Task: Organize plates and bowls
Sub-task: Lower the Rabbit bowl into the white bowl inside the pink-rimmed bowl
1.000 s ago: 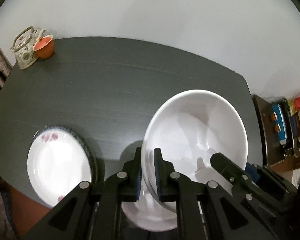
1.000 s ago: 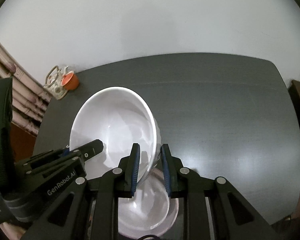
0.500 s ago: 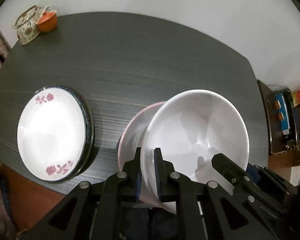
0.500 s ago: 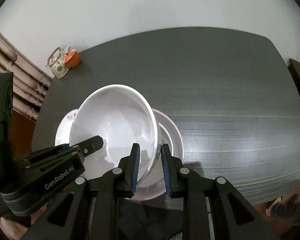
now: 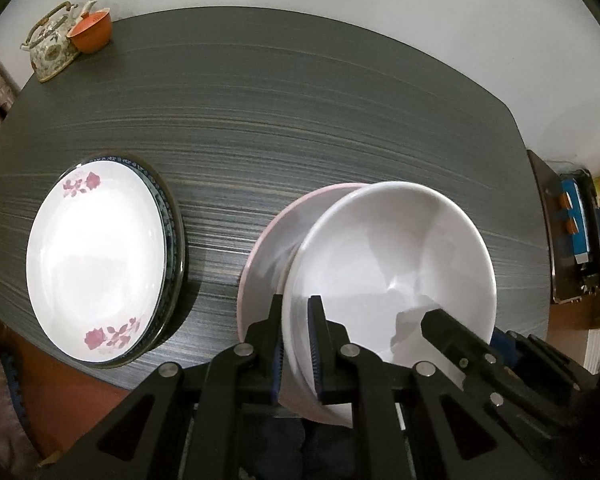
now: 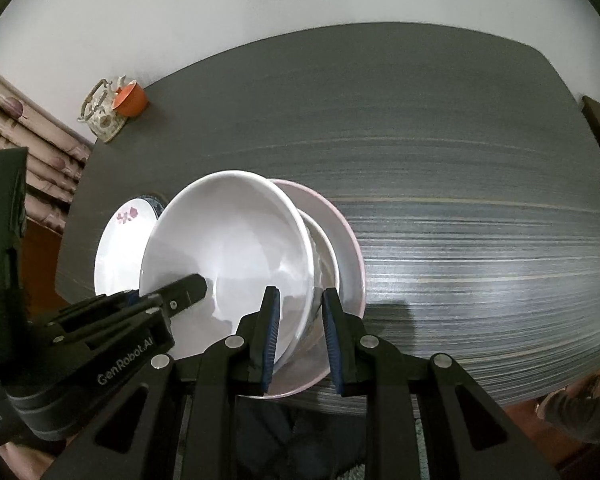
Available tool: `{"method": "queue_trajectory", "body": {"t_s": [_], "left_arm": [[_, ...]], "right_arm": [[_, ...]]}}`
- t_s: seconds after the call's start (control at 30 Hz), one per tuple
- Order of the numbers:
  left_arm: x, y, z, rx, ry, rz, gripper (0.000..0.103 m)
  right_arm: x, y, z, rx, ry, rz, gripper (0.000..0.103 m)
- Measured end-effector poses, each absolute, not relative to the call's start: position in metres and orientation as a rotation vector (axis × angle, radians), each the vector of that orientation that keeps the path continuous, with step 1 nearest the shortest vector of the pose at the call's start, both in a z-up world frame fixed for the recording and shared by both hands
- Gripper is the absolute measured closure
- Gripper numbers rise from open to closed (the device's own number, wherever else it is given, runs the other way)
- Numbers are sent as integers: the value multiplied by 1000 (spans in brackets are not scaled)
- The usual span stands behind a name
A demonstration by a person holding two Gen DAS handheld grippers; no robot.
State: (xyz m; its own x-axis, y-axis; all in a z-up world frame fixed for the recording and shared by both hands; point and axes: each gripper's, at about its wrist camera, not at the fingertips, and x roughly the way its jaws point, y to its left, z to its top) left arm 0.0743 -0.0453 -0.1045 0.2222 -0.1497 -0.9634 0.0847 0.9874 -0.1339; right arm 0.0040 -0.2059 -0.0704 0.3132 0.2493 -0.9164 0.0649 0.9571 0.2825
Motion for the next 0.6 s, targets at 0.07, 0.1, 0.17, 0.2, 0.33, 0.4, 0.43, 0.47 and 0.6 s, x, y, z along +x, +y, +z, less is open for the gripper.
{"method": "queue_trajectory", "body": {"t_s": [0.07,0.1,0.17,0.2,0.33,0.4,0.43,0.47,0.6], "left_arm": [[72,-45,-105,-54,1336,-161,92],[72,-45,-105,-53,1335,-162,92],[71,-44,-106,-51,1333,-160,92],[71,-44,-106,-49,1332,-158,92],[70,-47,-106,-27,1325,-147,92],[70,-49,-106,-17,1319,-144,92],[70,-49,-106,-16,1318,-143,92],[70,-48,-105,-16,1317,-142,92],[68,-49,-107,-13,1319,-130,92]], "right_arm": [[7,-204,-73,286,1255,123,82],[8,-202,-74,287,1257,125,82],[9,-202,-76,290,1260,129,82],[10,-202,-77,291,1262,129,82],[9,-202,-80,291,1270,132,81],[10,-201,-81,282,1271,130,81],[10,-201,-81,283,1271,130,81],[10,-201,-81,283,1271,132,81],[9,-202,-81,285,1268,135,81]]}}
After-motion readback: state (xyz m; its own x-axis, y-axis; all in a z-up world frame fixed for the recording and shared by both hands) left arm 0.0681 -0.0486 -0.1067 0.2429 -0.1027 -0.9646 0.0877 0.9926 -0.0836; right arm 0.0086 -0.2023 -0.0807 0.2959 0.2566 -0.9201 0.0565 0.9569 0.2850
